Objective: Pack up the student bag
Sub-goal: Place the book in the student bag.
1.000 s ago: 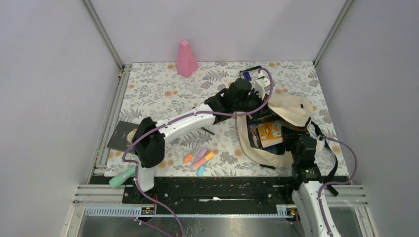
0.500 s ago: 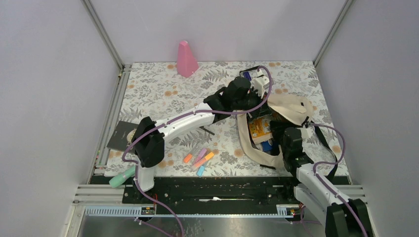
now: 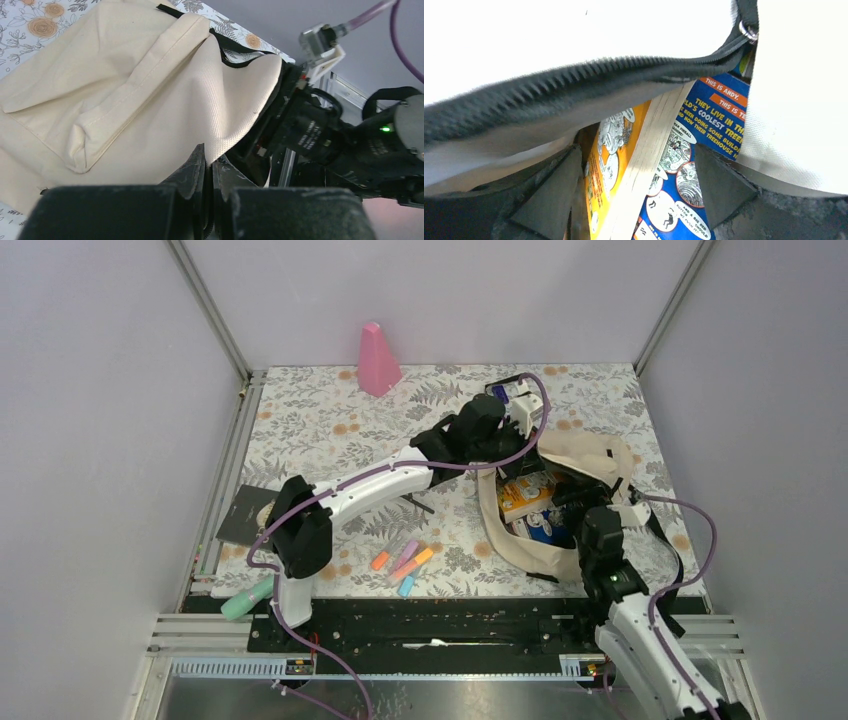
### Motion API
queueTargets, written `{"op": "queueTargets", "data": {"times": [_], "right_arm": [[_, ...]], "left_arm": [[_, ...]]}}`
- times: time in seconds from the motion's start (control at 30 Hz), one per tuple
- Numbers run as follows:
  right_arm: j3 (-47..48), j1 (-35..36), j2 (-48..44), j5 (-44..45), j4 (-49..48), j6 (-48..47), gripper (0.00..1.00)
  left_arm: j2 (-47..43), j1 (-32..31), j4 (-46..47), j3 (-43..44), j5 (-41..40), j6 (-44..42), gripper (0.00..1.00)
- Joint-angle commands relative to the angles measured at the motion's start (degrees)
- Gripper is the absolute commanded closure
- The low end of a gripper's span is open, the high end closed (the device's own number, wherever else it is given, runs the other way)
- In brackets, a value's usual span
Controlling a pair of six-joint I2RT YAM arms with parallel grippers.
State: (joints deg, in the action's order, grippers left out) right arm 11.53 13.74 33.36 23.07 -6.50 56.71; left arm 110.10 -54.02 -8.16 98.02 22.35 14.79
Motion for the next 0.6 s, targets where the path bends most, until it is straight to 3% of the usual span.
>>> {"op": "queueTargets", "data": {"times": [0.0, 0.23, 0.3, 0.4, 0.57], "right_arm": [[2.43, 0.24, -7.93, 4.44, 11.19, -4.00, 0.11], [5.45, 0.26, -23.10, 5.12, 26.87, -8.18, 0.13], [7.25, 0.26, -26.73, 5.82, 31.48, -10.24, 0.12], [9.94, 0.24, -31.25, 5.68, 35.95, -14.81, 0.09], [14.62, 0.24, -33.01, 6.17, 41.06, -23.36, 0.02]], "left_arm": [[-3.47, 0.81, 2.92, 0.83, 1.22, -0.70, 1.00], [-5.58, 1.44, 4.10, -2.49, -0.80, -0.49, 0.99], [-5.87, 1.61, 3.00, -2.52, -1.09, -0.79, 0.85], [-7.84, 1.60, 2.43, -4.13, -2.30, -1.11, 0.51], [-15.35, 1.58, -2.12, -9.80, -8.46, -3.91, 0.30]]}}
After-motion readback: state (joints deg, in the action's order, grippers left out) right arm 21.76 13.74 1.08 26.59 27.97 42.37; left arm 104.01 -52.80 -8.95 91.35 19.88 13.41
